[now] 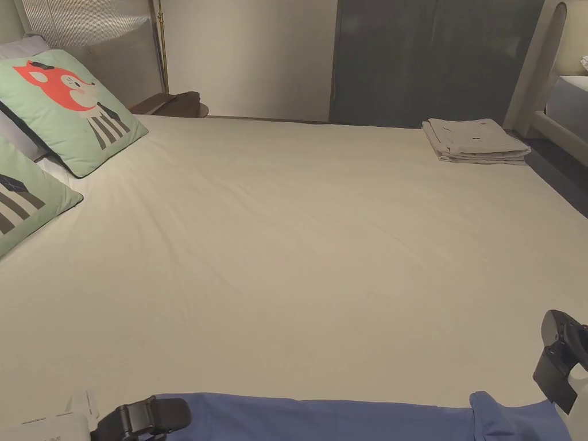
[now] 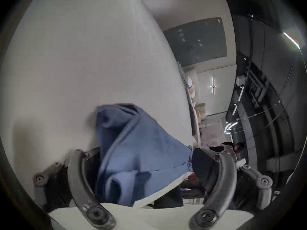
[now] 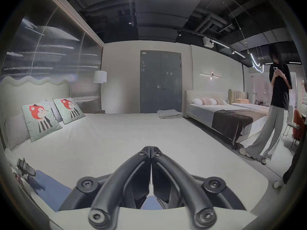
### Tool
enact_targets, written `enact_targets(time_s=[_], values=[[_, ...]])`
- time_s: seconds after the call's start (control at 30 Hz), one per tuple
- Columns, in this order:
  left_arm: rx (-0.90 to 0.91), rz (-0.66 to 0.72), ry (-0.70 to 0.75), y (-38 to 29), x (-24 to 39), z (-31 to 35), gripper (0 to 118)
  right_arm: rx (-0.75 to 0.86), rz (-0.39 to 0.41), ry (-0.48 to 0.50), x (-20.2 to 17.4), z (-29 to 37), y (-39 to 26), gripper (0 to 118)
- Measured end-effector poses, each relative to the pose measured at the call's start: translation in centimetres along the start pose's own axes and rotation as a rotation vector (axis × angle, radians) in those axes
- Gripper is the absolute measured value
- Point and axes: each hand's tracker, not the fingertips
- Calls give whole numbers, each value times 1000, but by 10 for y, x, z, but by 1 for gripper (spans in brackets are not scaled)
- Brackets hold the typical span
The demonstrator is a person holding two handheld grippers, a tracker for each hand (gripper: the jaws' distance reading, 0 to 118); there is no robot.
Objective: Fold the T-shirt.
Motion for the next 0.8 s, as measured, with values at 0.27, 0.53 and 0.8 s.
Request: enact_targets(time_s=[0.27,0.53,0.8], values=[[5,55,79,-7,4,-6,11,11,15,-12,-3,4,7,0],[175,74,148,0,-5,83,8,17,15,1,-10,1,10,0],[255,-43,250,-11,33,116,7,19,4,53,-19,-3,10,0]])
